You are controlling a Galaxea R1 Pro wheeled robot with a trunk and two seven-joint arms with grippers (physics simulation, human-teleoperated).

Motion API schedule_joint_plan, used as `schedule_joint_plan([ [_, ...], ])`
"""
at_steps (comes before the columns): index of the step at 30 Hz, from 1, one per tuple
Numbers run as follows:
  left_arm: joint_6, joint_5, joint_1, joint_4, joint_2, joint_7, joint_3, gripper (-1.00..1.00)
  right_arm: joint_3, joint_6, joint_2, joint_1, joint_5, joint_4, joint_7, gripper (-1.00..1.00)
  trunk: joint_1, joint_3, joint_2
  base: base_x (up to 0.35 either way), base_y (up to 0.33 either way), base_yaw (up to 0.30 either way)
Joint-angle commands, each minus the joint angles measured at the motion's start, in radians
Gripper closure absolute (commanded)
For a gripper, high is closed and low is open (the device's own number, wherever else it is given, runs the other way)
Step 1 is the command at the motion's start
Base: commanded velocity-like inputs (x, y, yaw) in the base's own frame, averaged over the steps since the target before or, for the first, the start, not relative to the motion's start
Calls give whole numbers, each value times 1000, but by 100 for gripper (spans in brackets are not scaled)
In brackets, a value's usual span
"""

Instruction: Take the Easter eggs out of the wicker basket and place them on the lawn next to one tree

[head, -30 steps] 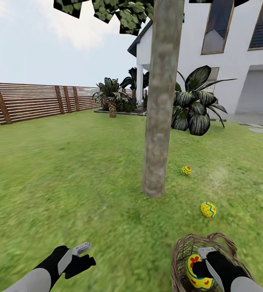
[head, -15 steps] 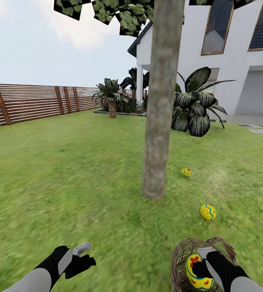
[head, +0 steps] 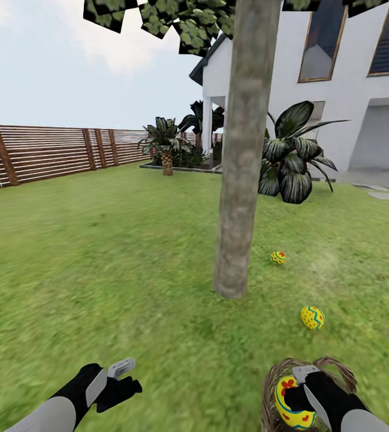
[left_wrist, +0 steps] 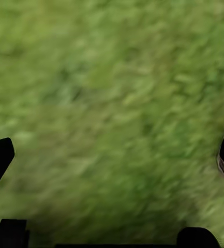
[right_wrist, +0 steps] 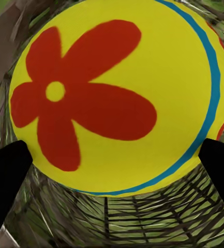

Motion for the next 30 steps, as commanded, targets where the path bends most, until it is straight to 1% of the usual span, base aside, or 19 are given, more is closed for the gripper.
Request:
schedule_joint_plan([
  [1, 6, 10, 0, -1, 0, 1, 0, -100, 5, 6, -1, 0, 6, -2, 5, 100, -4, 2, 7, 0, 70, 0],
  [30, 6, 10, 0, -1, 0, 1, 0, -100, 5, 6, -1, 0, 6, -2, 5, 100, -115, 93, 210, 0, 2, 0],
])
